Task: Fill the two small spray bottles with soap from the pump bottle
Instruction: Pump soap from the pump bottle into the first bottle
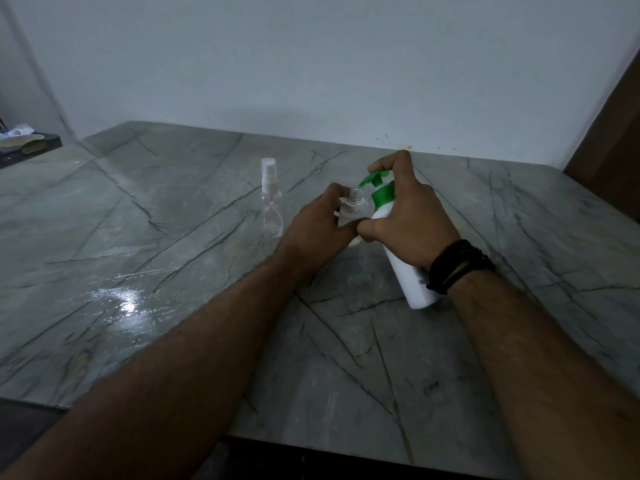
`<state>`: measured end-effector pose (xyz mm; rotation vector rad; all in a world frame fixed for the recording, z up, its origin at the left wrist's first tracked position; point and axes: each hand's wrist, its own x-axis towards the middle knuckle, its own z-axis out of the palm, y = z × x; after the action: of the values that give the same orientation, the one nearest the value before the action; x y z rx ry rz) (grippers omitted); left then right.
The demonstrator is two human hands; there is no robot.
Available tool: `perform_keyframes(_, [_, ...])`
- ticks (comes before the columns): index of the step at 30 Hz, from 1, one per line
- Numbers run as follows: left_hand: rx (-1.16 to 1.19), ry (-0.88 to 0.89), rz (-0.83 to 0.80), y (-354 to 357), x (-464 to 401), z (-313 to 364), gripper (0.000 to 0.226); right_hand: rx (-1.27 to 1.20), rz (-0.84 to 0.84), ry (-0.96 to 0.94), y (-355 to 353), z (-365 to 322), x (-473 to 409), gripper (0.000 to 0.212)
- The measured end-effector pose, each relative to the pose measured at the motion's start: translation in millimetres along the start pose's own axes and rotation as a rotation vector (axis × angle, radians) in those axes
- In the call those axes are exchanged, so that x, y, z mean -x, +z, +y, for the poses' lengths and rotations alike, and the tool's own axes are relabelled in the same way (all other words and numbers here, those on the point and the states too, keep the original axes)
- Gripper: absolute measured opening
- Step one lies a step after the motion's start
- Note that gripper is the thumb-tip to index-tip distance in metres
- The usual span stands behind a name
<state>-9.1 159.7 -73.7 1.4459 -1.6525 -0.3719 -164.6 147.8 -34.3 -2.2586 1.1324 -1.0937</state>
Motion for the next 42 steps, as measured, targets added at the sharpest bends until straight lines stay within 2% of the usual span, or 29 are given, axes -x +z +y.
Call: perform_keyframes(42, [-0.002, 0.01, 0.008, 0.3, 0.0, -0.5, 0.044, -0.02, -0.01, 0.016, -1.0, 0.3, 0.0, 0.075])
